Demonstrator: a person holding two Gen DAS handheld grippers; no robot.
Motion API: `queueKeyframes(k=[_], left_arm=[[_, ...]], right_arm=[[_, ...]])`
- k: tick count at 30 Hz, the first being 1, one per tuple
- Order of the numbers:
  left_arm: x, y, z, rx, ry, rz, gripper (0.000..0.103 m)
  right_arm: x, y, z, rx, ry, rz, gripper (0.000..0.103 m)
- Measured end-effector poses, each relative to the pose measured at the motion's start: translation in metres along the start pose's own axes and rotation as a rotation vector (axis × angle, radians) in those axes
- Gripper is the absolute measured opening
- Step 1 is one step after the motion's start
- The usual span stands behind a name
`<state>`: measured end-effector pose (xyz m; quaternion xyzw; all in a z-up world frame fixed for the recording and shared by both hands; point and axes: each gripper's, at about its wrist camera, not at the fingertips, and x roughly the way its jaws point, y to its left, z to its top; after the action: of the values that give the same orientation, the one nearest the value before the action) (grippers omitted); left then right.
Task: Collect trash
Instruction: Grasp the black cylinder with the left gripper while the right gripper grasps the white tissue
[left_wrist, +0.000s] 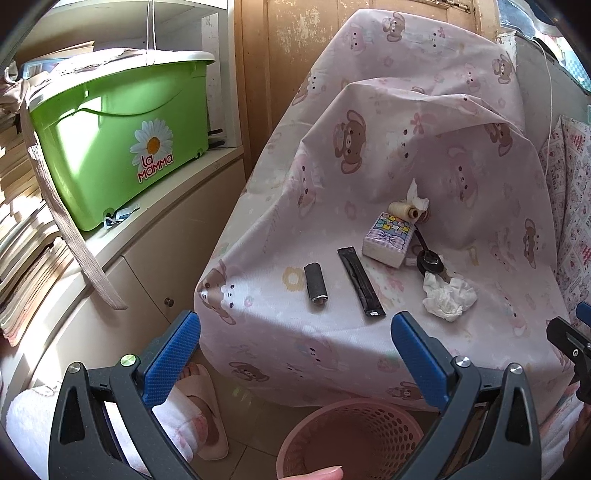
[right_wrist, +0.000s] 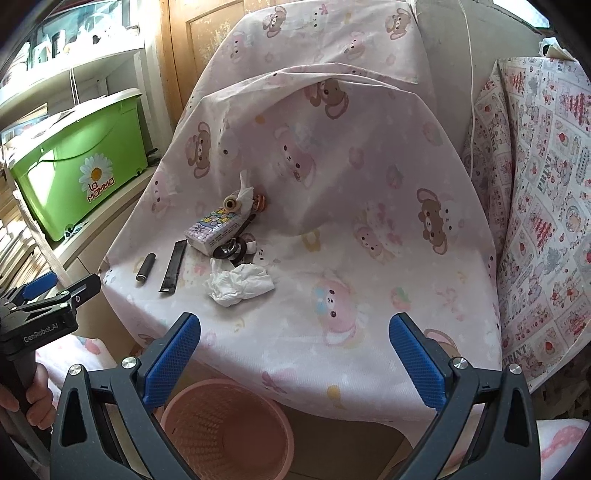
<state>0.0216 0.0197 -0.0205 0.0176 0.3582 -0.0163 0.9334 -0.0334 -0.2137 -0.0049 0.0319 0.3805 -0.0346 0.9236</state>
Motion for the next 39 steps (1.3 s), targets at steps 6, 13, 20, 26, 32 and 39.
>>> queueKeyframes(k=[6, 13, 20, 26, 32, 39], left_arm=[[-0.006, 0.007, 0.018, 0.017, -0.018, 0.003, 0.101], [0.015, 0.001, 0.078, 0.077, 0.054, -0.023, 0.076], [0.065, -0.002, 0.072, 0.058, 0.159, -0.113, 0.051], [0.098, -0.007, 0.046, 0.11, 0.247, -0.11, 0.054], [0.118, -0.016, 0.042, 0.113, 0.28, -0.114, 0.052], [0.12, -0.015, 0.039, 0.095, 0.286, -0.126, 0.014]], right_arm=[[0.001, -0.001, 0.022, -0.051, 0.01, -0.044, 0.079], [0.008, 0.001, 0.073, -0.077, 0.055, 0.04, 0.043], [0.048, 0.007, 0.06, -0.05, 0.098, 0.11, 0.038], [0.072, 0.004, 0.041, -0.062, 0.108, 0.047, 0.067], [0.085, 0.003, 0.044, -0.059, 0.104, 0.021, 0.073], [0.09, 0.016, 0.041, -0.078, 0.095, 0.036, 0.089]])
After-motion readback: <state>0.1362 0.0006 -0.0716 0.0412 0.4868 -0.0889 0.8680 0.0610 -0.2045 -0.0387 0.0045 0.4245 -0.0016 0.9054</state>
